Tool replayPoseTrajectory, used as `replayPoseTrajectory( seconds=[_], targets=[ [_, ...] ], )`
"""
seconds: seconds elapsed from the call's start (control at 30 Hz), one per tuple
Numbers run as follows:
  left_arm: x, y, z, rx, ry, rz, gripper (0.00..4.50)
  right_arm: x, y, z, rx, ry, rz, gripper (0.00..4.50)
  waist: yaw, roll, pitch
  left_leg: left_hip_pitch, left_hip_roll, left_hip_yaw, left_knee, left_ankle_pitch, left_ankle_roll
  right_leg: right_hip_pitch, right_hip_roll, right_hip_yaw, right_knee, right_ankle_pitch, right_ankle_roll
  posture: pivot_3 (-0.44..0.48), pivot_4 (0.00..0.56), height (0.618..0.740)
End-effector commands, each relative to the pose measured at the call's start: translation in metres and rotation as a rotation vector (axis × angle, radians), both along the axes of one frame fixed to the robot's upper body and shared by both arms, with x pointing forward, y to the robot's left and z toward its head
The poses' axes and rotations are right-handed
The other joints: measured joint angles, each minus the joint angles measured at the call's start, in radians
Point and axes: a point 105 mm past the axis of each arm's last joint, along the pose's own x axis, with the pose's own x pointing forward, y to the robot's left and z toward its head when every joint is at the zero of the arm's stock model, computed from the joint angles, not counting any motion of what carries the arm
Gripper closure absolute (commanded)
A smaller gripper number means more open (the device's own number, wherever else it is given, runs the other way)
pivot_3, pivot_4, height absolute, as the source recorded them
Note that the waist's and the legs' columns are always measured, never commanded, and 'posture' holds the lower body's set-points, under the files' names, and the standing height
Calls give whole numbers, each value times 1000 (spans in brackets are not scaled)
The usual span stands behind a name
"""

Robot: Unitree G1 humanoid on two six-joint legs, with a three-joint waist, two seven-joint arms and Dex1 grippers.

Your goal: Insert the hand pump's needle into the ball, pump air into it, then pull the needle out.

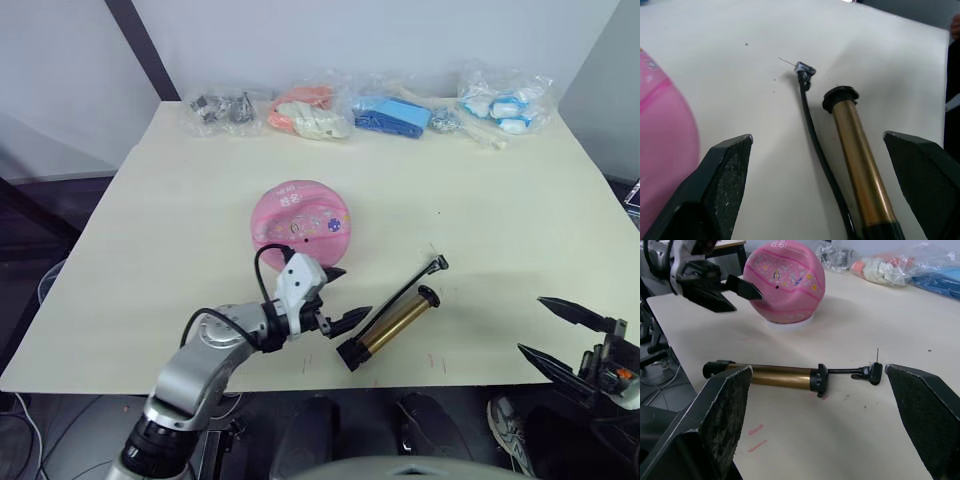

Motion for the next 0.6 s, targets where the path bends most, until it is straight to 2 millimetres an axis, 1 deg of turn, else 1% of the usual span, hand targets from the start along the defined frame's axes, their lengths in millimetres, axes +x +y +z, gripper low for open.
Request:
replayPoseTrajectory(
  seconds=[0.03, 0.13, 0.27, 0.5, 0.6],
  targets=[
    [7, -16, -1, 63, -29, 9, 0, -1, 4, 13, 9, -44, 5, 43, 0, 0, 0, 0, 0, 0, 0, 0, 0, 0, 0, 0, 0, 0, 0, 0, 150, 740],
    [15, -29, -6, 86, -17, 41, 0, 0, 6, 13, 6, -45, 5, 43, 0, 0, 0, 0, -1, 0, 0, 0, 0, 0, 0, 0, 0, 0, 1, 0, 150, 740],
    [22, -46, -15, 122, 1, 56, 0, 1, 5, 13, 1, -48, -7, 43, 0, 0, 0, 0, -2, -1, 0, 0, 0, 1, 0, 0, 0, 1, 1, 0, 150, 740],
    [40, -60, -21, 159, 10, 118, 0, 0, 7, 12, 0, -46, -22, 43, 0, 0, 0, 0, -3, -1, 0, 0, 0, 1, 0, 0, 0, 1, 1, 0, 150, 740],
    [46, -67, -25, 191, 7, 122, 0, 1, 3, 8, -21, -33, -43, 43, 1, 0, 0, 0, -4, -1, 0, 0, 0, 1, 0, 0, 0, 1, 1, 0, 150, 740]
  ],
)
